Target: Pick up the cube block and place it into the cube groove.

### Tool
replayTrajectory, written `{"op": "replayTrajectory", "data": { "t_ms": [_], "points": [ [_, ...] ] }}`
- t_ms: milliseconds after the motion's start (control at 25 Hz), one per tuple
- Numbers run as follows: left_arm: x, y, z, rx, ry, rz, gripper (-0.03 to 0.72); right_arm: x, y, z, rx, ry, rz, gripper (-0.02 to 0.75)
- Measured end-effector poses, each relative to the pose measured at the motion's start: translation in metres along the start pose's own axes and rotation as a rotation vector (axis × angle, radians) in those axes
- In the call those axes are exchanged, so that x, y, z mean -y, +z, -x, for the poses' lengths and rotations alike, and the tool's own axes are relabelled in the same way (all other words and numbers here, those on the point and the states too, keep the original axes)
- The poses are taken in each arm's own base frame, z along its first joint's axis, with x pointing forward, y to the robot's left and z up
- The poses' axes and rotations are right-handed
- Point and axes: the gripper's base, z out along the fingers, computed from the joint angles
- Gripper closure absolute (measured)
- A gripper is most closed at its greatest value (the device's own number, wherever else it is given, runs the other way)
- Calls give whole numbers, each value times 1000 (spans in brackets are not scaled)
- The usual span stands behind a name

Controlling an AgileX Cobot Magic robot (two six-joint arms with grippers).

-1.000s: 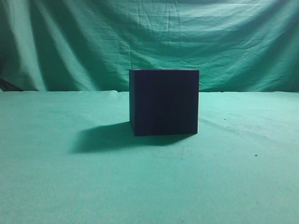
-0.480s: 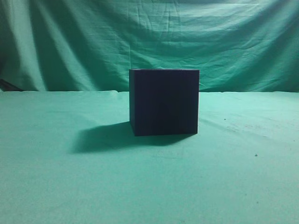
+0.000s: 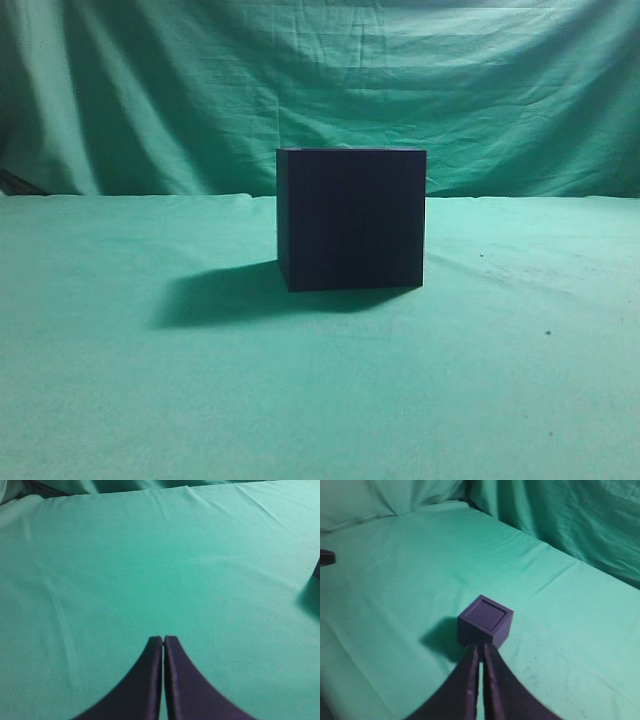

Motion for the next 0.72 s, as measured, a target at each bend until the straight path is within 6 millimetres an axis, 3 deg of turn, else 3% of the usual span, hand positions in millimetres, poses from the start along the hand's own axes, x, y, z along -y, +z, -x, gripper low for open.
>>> {"op": "replayTrajectory", "data": {
  "t_ms": [200,440,720],
  "points": [
    [0,0,0,0,0,0,688,-4,-7,-1,52,34,-3,738],
    [0,0,0,0,0,0,688,1,-1,-18,185,102,-232,738],
    [0,0,0,0,0,0,688,9,29,-81,257,173,-579,738]
  ]
}}
